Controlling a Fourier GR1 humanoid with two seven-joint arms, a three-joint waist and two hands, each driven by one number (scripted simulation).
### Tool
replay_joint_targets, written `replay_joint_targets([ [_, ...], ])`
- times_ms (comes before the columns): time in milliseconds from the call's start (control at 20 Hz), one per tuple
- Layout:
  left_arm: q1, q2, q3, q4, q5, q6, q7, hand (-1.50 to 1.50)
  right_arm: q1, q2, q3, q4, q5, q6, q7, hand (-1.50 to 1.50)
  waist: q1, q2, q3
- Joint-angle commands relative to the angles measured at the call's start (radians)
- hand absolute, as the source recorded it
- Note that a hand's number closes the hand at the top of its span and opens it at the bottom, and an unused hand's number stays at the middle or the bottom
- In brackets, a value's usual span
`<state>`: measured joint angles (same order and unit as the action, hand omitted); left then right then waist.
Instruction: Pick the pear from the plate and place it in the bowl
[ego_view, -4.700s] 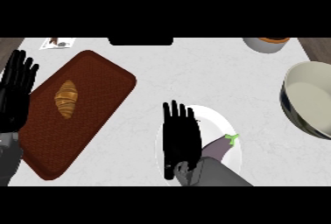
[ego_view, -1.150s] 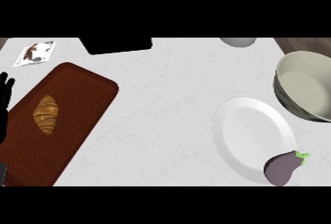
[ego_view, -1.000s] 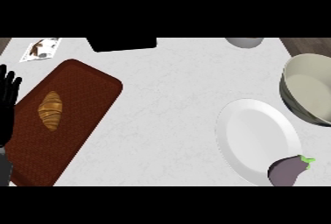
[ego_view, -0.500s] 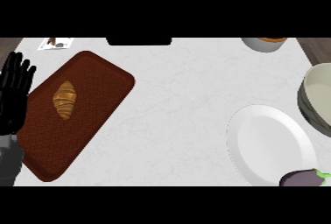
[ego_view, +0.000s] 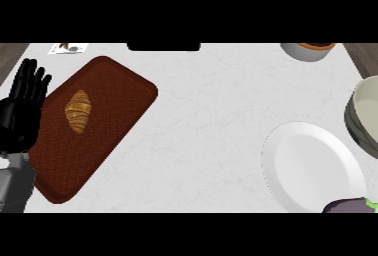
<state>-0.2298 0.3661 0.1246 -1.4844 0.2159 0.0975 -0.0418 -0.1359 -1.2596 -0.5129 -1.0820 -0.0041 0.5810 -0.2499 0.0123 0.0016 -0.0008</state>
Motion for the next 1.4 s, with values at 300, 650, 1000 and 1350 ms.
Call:
replay_joint_targets([
  [300, -0.061, 0.025, 0.021, -0.055, 0.008, -0.005, 0.107, 0.0, -0.162, 0.256, 0.264, -0.095, 0.145, -0.169, 0.167, 1.5, 0.01, 0.001, 0.001],
  [650, -0.033, 0.002, 0.04, 0.061, -0.012, -0.044, -0.021, 0.0, -0.247, 0.36, 0.346, 0.036, 0.312, -0.295, 0.285, 1.5, 0.004, 0.004, 0.001],
  [1000, -0.059, 0.011, 0.052, 0.018, -0.003, -0.042, 0.026, 0.0, -0.335, 0.497, 0.266, 0.22, 0.215, -0.31, 0.221, -1.5, 0.002, 0.002, 0.002],
  [1350, 0.03, -0.002, 0.054, -0.05, -0.015, -0.033, 0.02, 0.0, -0.314, 0.561, 0.124, 0.294, 0.144, -0.487, 0.021, -1.5, -0.001, -0.001, 0.002],
])
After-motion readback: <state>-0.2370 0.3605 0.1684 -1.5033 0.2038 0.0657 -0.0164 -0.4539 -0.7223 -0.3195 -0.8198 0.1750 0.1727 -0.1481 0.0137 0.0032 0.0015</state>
